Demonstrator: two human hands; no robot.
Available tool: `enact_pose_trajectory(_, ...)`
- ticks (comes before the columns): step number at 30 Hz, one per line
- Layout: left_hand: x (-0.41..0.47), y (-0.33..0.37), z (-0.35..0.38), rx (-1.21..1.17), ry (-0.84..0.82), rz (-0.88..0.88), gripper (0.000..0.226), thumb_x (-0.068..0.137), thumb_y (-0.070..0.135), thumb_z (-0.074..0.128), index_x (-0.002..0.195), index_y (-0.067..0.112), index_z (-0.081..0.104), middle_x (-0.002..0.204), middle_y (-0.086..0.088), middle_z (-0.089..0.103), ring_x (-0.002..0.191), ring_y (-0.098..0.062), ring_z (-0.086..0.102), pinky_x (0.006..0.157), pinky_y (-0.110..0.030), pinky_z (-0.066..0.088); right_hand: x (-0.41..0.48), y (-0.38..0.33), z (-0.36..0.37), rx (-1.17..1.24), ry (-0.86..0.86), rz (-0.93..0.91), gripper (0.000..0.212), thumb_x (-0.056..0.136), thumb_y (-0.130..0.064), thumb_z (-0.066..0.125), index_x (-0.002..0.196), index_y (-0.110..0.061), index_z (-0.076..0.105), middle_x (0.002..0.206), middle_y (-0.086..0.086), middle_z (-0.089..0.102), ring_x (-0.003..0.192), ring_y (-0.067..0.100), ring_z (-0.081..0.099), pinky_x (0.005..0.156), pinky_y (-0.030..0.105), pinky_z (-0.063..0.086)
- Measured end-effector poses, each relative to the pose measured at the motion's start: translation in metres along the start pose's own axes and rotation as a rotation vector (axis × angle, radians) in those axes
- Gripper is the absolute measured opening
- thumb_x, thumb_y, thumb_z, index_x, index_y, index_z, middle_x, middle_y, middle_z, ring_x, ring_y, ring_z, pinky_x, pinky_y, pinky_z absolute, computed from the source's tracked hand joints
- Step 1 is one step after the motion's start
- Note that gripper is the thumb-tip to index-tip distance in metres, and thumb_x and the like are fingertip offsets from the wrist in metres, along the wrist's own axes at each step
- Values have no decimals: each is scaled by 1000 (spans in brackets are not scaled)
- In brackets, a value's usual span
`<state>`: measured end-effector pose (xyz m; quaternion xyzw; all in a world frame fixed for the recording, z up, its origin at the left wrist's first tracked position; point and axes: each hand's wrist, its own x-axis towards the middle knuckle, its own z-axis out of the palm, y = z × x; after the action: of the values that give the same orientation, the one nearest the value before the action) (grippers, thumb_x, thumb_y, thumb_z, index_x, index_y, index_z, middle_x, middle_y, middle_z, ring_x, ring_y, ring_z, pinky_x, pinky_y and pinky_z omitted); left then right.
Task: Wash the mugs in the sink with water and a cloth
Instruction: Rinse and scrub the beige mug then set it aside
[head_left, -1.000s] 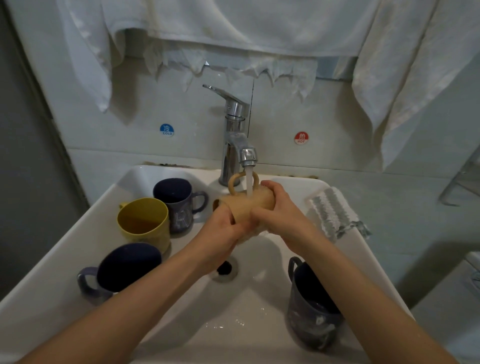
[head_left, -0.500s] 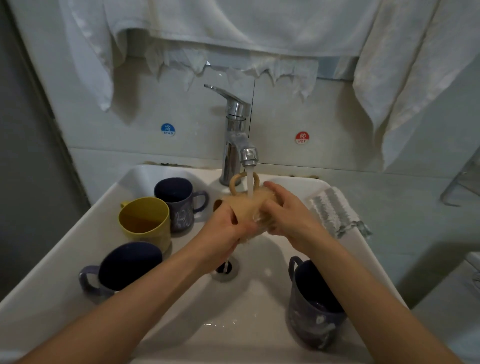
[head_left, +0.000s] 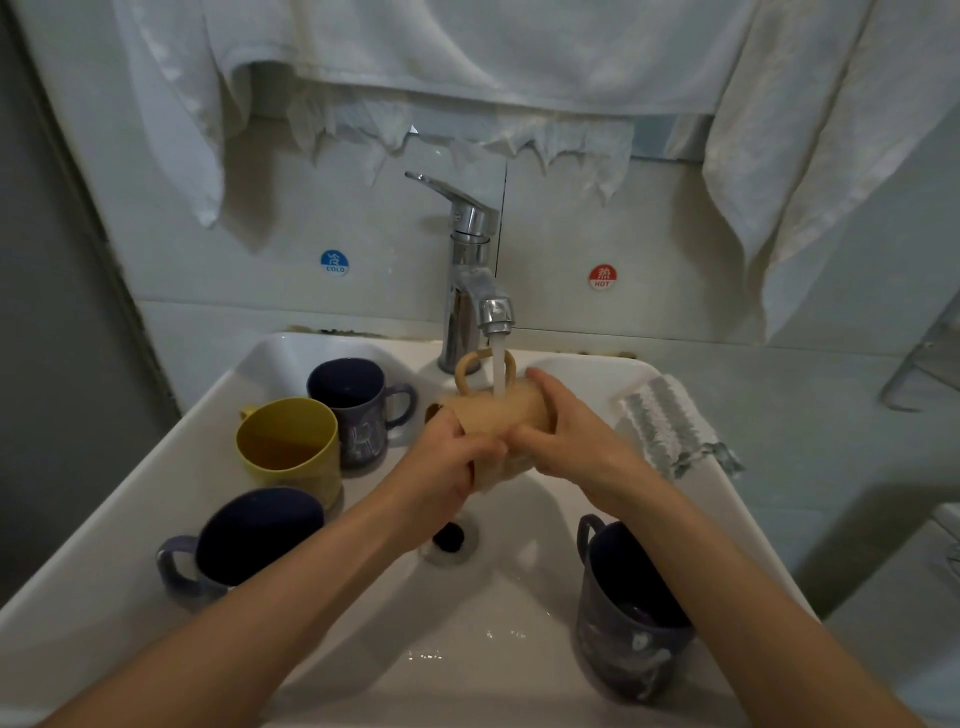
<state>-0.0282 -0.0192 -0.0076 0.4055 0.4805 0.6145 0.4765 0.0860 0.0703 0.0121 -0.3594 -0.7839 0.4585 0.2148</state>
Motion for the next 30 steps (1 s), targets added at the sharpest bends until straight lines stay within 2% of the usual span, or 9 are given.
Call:
enact_pose_trajectory(2, -1, 1, 1, -87, 15, -18, 67, 62, 18, 54, 126, 8, 37, 114, -9, 54, 96, -18, 59, 65, -17, 54, -1, 0, 0, -45, -18, -15, 80, 84, -23, 67, 147, -26, 19, 144, 5, 29, 123, 24, 42, 96, 34, 47)
enact_pose_trajectory(4, 0, 1, 1, -155, 2, -36, 65, 69, 20, 58, 130, 12, 37, 122, -11, 53, 105, -23, 58, 69, -23, 55, -1, -1, -1, 30, 6, -3, 73, 86, -21, 64, 147, -28, 24, 143, 5, 31, 121, 24, 43, 97, 37, 48)
enact_pose_trajectory(7, 0, 3, 2, -170, 64, -44, 32, 88, 15, 53, 118, 19, 45, 118, -10, 54, 104, -24, 58, 76, -30, 54, -2, -2, 0, 106, 28, 8, 63, 91, -22, 59, 146, -30, 28, 145, 4, 34, 121, 23, 45, 96, 39, 48)
enact_pose_trajectory(10, 2, 2, 2, -187, 115, -70, 37, 90, 19, 49, 126, 16, 41, 122, -12, 52, 106, -26, 58, 77, -32, 53, -4, -1, 0, -7, -12, -30, 79, 85, -31, 67, 148, -28, 20, 147, 2, 29, 126, 23, 41, 101, 39, 45)
enact_pose_trajectory(13, 3, 4, 0, -219, 184, -71, 36, 94, 18, 46, 129, 15, 39, 121, -13, 54, 103, -28, 60, 73, -33, 55, -4, -1, -5, 88, -54, -36, 85, 81, -19, 71, 148, -28, 20, 145, 2, 32, 122, 23, 46, 98, 35, 47)
enact_pose_trajectory(17, 4, 4, 0, -241, 214, -89, 41, 94, 18, 48, 133, 13, 39, 124, -17, 54, 108, -32, 59, 85, -41, 54, -6, -1, -7, 183, -64, -22, 82, 82, -15, 70, 148, -29, 23, 141, 3, 36, 117, 21, 50, 93, 30, 48)
enact_pose_trajectory(20, 2, 4, 4, -173, 168, -82, 33, 95, 19, 46, 127, 15, 43, 118, -12, 57, 103, -26, 61, 78, -33, 56, -6, -2, -1, 85, -7, -20, 81, 80, -25, 72, 147, -30, 26, 144, 2, 33, 121, 21, 45, 91, 30, 48)
enact_pose_trajectory(24, 2, 5, 2, -169, 171, -59, 35, 96, 18, 44, 130, 14, 41, 122, -13, 56, 104, -26, 60, 78, -32, 54, -5, -3, -5, 255, -26, 19, 74, 83, -10, 68, 145, -26, 32, 138, 3, 38, 115, 22, 49, 79, 25, 51)
enact_pose_trajectory(30, 0, 5, 5, -145, 135, -44, 24, 97, 18, 42, 120, 19, 46, 112, -7, 60, 99, -21, 63, 77, -29, 55, -4, -1, 3, 136, 5, 2, 82, 78, -10, 72, 146, -27, 29, 140, 2, 36, 122, 24, 45, 90, 29, 46)
